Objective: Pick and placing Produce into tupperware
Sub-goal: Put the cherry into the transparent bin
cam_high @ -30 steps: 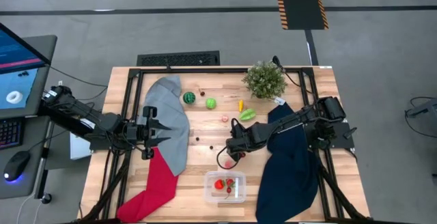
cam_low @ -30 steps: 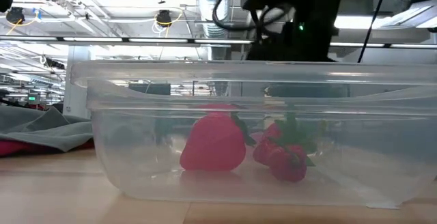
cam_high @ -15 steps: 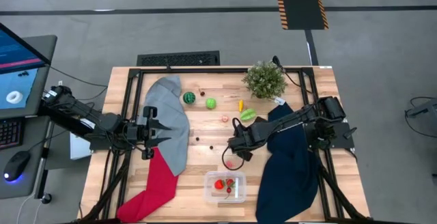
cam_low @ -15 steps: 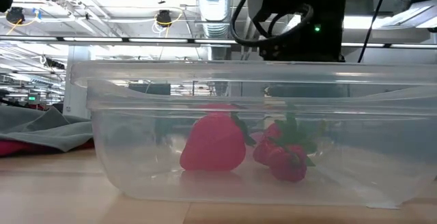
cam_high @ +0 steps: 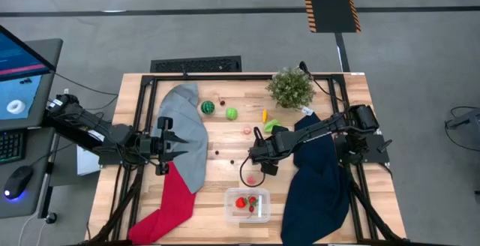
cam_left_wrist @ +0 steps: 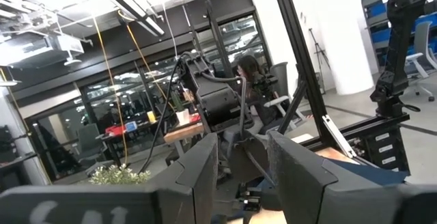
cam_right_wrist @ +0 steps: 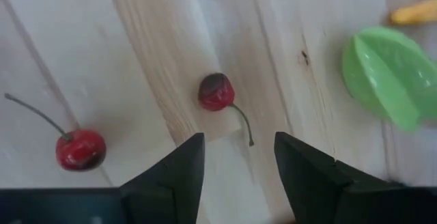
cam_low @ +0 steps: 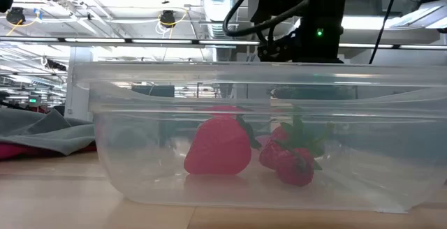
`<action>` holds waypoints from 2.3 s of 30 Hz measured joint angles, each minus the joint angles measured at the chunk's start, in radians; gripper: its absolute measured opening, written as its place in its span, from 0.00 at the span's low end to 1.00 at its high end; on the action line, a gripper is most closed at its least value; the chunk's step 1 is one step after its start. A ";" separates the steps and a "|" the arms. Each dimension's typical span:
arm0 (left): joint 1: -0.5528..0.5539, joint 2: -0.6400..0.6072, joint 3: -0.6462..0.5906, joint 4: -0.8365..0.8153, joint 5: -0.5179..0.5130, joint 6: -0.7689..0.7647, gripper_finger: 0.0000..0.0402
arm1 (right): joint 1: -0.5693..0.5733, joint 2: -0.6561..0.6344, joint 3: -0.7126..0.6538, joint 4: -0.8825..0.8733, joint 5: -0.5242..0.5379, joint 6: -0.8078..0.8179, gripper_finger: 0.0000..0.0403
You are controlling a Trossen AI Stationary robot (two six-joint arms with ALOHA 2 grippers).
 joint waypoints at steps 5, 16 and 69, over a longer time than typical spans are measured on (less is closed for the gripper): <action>0.000 0.000 0.000 -0.004 0.000 -0.006 0.30 | -0.021 0.000 0.000 -0.001 -0.019 -0.048 0.46; 0.000 0.000 0.000 -0.008 0.026 -0.013 0.30 | -0.040 -0.001 -0.078 0.076 -0.101 -0.079 0.36; 0.000 0.000 0.000 -0.018 0.037 -0.028 0.30 | -0.147 0.001 -0.075 0.108 -0.187 -0.318 0.41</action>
